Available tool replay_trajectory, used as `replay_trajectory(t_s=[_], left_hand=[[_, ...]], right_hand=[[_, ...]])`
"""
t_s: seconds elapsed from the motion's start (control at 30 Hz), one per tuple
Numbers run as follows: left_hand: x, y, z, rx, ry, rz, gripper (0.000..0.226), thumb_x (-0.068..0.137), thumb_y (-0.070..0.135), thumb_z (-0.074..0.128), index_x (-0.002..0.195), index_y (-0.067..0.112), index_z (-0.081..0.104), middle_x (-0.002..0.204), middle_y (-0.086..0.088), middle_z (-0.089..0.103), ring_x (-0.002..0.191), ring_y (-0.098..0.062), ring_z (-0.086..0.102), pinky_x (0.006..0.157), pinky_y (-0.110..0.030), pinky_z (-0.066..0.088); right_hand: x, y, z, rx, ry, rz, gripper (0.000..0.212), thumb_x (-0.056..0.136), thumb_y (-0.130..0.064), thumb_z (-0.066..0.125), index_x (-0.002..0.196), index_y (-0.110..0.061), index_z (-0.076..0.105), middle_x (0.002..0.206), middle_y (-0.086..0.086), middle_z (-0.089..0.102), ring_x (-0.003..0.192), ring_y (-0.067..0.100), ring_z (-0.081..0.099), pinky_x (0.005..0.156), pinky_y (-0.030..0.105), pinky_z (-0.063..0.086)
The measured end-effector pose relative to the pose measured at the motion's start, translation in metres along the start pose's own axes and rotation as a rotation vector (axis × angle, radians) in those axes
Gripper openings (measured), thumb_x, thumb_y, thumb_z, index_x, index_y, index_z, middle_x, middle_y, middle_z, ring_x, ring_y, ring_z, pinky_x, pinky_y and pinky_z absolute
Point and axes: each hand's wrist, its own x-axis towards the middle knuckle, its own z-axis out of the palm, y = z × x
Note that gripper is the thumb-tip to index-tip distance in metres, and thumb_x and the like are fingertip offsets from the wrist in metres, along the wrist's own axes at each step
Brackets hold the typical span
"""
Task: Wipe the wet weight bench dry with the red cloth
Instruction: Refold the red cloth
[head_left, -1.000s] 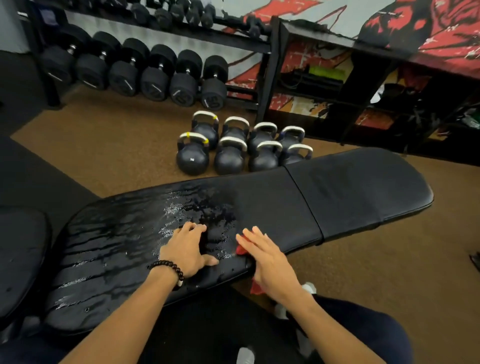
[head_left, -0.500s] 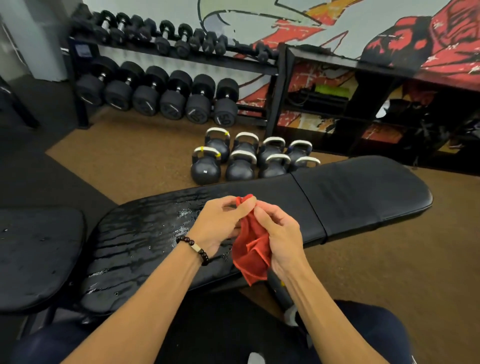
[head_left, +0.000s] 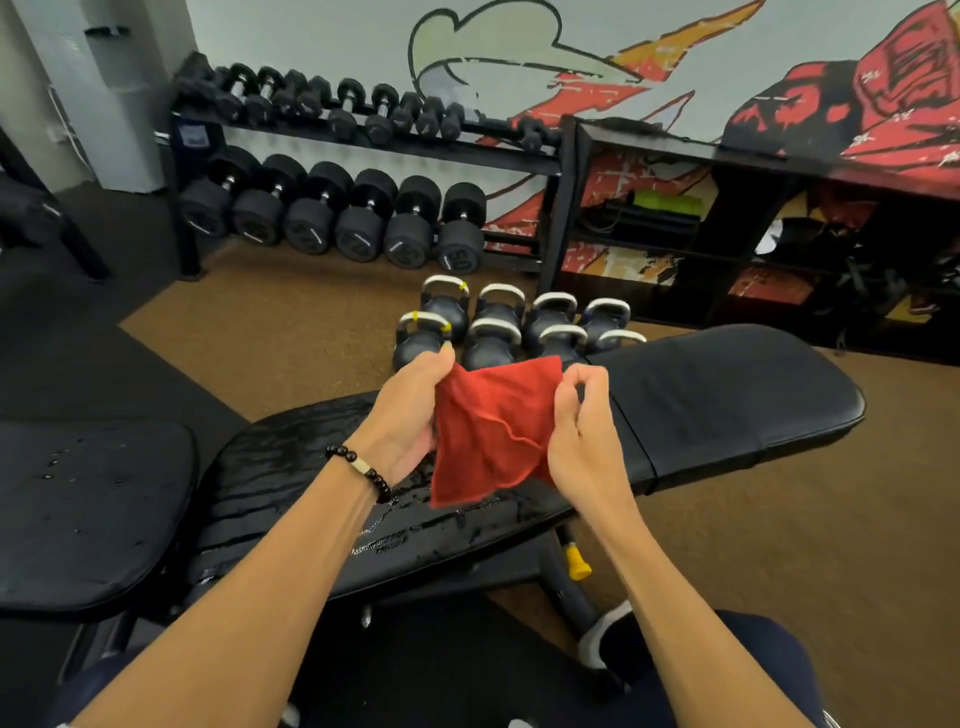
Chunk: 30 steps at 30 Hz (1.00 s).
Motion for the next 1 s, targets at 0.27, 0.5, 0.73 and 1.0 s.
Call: replay_trajectory(t_s=[0.27,0.5,0.73,1.0], left_hand=[[0.000,-0.019,-0.026,0.372,-0.238,-0.051,0.032,0.073,0.016,0.085,0.099,0.007,0.069,0.083,-0.005,0.069,0.070,-0.016,0.061,0.059,-0.023,0.051],[0.009,-0.012,-0.019,-0.058,-0.233,-0.005,0.028,0.099,0.025,0.054,0.122,0.015,0.064,0.111,-0.006,0.069,0.098,-0.018,0.064,0.090,-0.038,0.053],[0.023,-0.005,-0.021,-0.027,0.062,0.037,0.034,0.087,0.021,0.073,0.116,0.029,0.058,0.094,-0.007,0.067,0.071,-0.016,0.063,0.063,-0.033,0.054],[0.029,0.020,-0.034,0.958,-0.061,0.300,0.030,0.073,0.026,0.086,0.101,0.029,0.075,0.093,0.007,0.074,0.085,-0.008,0.067,0.081,-0.022,0.050]], right_hand=[[0.018,-0.028,-0.021,-0.153,0.017,-0.336,0.012,0.108,-0.020,0.034,0.099,-0.018,0.042,0.055,0.003,0.037,0.044,0.013,0.033,0.045,0.036,0.025],[0.027,-0.025,-0.028,-0.046,0.102,-0.114,0.009,0.106,-0.027,0.042,0.115,-0.028,0.042,0.066,0.009,0.042,0.051,0.014,0.038,0.050,0.039,0.033],[0.040,-0.013,-0.034,0.403,-0.393,0.357,0.047,0.083,0.000,0.075,0.125,-0.015,0.060,0.104,0.018,0.066,0.087,0.022,0.069,0.076,0.034,0.059],[0.060,0.001,-0.032,-0.459,-0.374,-0.157,0.008,0.086,-0.031,0.076,0.079,-0.029,0.074,0.072,-0.004,0.072,0.074,0.006,0.065,0.068,0.026,0.047]])
